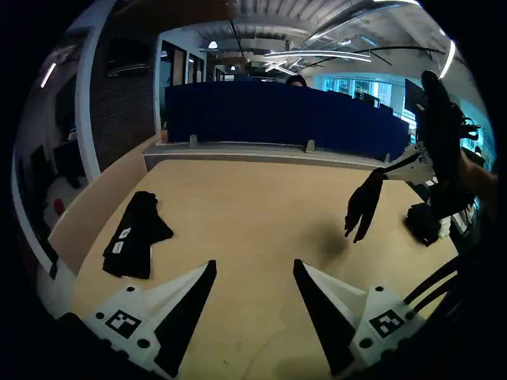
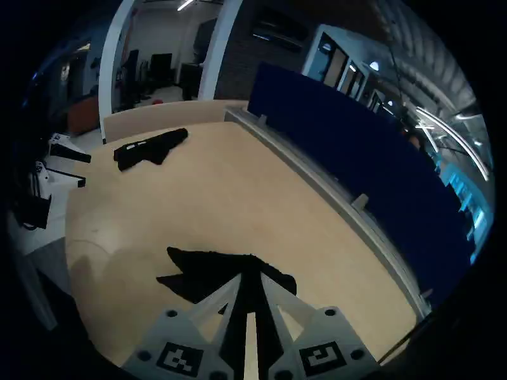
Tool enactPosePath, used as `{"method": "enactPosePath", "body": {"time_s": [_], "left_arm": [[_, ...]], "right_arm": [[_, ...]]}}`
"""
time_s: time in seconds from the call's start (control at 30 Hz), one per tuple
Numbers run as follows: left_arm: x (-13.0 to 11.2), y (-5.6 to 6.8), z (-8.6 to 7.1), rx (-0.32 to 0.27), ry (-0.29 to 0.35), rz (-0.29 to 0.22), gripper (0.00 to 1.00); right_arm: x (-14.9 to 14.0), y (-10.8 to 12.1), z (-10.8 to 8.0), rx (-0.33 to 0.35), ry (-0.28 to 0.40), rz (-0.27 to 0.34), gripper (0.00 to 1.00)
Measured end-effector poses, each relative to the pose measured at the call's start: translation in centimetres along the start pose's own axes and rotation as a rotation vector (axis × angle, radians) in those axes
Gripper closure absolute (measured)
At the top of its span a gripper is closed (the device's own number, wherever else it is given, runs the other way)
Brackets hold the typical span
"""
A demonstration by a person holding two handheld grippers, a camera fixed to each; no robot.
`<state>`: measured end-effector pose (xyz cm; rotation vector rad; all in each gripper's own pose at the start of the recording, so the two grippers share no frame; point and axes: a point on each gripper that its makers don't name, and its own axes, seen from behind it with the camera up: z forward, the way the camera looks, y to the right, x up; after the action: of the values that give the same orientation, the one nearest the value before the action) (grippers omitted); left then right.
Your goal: Fold towel
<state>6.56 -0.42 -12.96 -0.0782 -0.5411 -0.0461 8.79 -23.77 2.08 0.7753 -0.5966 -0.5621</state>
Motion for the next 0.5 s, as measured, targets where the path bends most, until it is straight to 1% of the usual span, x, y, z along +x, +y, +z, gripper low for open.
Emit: {"method": "enactPosePath", "body": {"time_s": [0.3,0.5], "left_arm": [[0.3,1.1,0.8,-0.032,-0.003,0.019,0.10],[0.5,2.1,1.3,-0.053,-0.006,0.028,0.10]], "right_arm": [[-0.8,2.4,-1.3,-0.033,-0.002,0.038,0.94],[-2.2,4.2,-2.7,-0.054,-0.016,0.059,0.94]]}}
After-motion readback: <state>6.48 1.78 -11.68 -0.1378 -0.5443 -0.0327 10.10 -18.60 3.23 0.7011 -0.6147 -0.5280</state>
